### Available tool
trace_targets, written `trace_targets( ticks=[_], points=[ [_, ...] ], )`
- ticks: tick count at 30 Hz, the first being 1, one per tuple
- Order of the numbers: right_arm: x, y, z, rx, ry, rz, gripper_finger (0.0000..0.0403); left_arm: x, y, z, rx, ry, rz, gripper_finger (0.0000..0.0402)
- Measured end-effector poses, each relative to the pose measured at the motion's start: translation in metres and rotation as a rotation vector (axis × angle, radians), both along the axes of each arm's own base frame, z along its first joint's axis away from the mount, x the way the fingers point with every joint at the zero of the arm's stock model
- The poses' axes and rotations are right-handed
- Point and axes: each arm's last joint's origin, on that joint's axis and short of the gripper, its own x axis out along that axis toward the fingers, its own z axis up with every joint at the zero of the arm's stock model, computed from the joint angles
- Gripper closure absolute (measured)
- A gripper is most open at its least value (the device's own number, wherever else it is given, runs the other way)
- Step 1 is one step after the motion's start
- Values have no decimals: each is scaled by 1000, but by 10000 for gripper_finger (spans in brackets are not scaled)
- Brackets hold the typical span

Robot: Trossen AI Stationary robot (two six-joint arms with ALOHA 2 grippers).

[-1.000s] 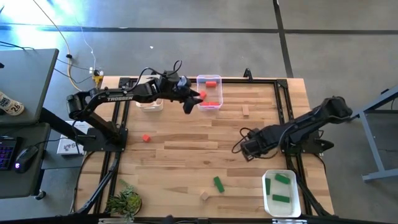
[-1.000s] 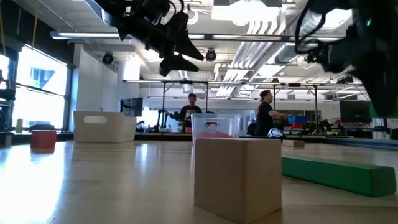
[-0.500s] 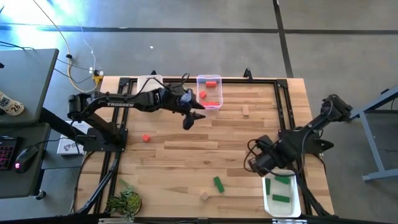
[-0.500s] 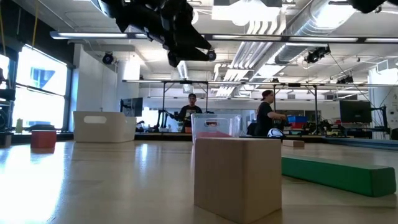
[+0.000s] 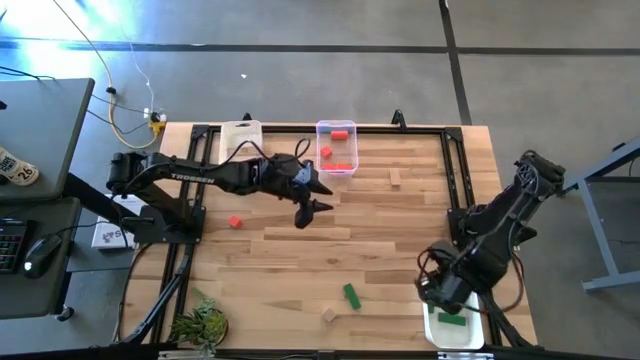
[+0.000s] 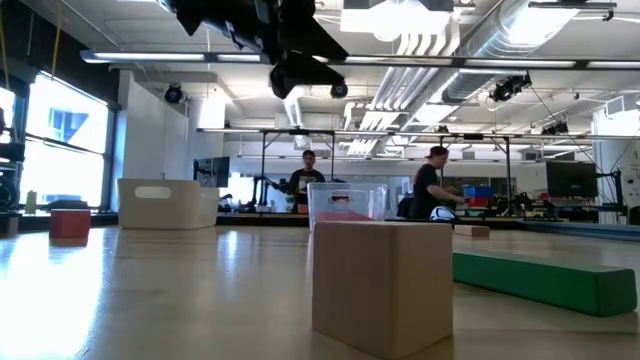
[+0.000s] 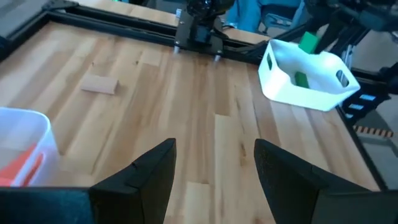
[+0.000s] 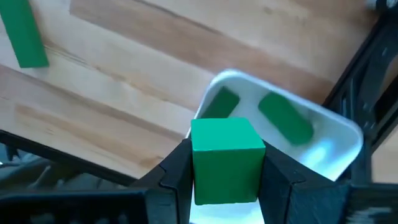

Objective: Sort & place blocks by color
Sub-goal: Put the green block into the bottom white bin

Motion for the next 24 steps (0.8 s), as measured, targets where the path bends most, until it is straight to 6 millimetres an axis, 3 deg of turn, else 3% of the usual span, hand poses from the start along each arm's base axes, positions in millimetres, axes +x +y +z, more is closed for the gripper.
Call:
trace_targets(
  ticks=[11, 16, 24],
  points=[
    [-1, 51, -35, 71, 74, 23, 293, 6, -44, 0, -17, 4, -37, 197],
    [-4, 62, -50, 69, 182, 50, 289, 7, -67, 0, -17, 5, -108, 197],
    [-5, 66, -57, 44, 192, 87, 272, 3, -108, -1, -22, 19, -219, 197]
  ],
)
